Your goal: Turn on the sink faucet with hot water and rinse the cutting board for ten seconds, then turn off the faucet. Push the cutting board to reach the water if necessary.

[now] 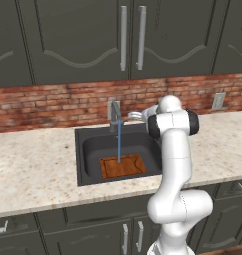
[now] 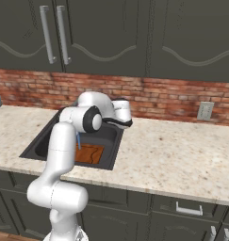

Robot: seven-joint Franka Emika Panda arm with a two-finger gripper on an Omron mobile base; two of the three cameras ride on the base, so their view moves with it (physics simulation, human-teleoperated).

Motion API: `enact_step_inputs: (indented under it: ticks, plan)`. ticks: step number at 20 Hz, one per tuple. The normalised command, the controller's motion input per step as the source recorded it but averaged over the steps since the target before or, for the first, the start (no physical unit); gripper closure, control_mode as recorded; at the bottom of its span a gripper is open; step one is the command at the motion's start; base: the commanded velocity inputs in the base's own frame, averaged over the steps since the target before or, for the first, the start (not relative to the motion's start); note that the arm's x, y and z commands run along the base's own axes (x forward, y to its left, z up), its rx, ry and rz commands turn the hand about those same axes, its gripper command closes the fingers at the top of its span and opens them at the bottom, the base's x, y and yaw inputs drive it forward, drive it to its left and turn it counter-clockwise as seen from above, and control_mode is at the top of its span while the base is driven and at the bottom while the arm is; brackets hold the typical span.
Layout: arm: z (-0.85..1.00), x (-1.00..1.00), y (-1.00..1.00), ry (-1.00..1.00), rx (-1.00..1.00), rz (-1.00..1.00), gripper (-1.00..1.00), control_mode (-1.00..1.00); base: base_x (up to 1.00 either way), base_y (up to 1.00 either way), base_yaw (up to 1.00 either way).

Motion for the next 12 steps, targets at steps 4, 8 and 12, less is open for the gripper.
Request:
enact_step_inputs:
  ticks: [4, 8, 12]
  plan:
    - [0.0, 0.0, 0.1, 0.0, 0.0, 0.0, -1.0, -1.0, 0.0, 0.0, 0.0]
    - [0.0, 0.0, 0.06, 0.0, 0.0, 0.0, -1.0, -1.0, 0.0, 0.0, 0.0]
    - [0.0, 0.0, 0.0, 0.0, 0.0, 0.0, -1.0, -1.0, 0.0, 0.0, 0.0]
